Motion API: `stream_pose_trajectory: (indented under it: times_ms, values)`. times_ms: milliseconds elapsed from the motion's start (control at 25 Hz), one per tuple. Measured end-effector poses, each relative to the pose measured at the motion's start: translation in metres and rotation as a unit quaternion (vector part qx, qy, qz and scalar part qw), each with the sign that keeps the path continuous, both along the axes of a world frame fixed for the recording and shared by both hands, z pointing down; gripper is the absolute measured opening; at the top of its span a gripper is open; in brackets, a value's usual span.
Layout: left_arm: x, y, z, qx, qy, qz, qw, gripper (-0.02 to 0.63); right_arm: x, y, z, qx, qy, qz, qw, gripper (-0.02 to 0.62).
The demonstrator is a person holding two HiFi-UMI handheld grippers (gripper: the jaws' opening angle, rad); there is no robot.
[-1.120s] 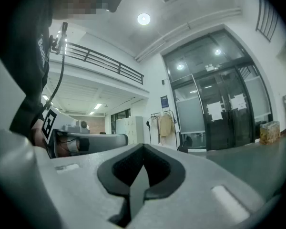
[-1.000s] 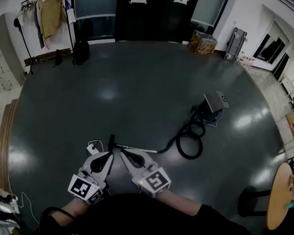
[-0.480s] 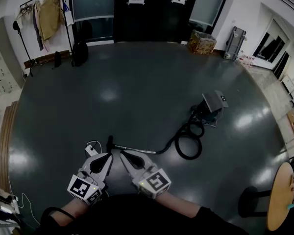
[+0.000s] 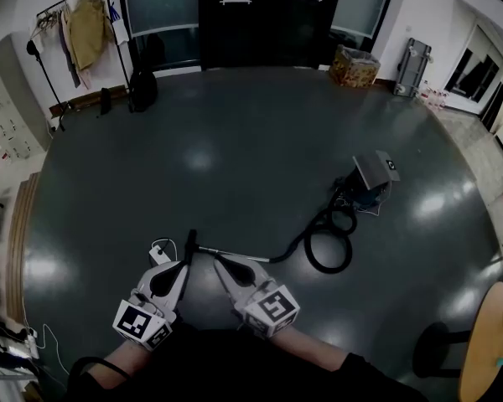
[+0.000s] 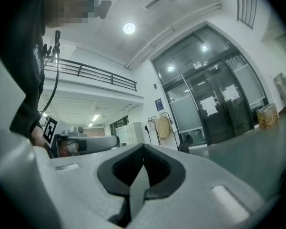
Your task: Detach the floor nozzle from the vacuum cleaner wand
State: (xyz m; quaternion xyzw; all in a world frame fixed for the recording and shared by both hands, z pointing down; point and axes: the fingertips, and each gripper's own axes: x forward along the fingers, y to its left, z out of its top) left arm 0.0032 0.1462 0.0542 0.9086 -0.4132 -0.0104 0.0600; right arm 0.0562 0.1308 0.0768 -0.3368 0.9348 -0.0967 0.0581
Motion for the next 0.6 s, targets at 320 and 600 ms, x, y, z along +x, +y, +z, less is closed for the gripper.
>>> stream_pose_trajectory:
  times_ms: [320, 600]
  values:
    - [-0.031, -0.037, 0.011, -0.008, 0.004, 0.007, 0.9999, 0.0, -0.017, -0.036, 0.025, -0.023, 0.018, 0.017, 0.999, -0.002]
    - [-0.099, -0.097, 0.02, 0.021, -0.006, 0.043, 0.9989, 0.0, -0.08, -0.083, 0.024, -0.021, 0.053, 0.035, 0.998, -0.002]
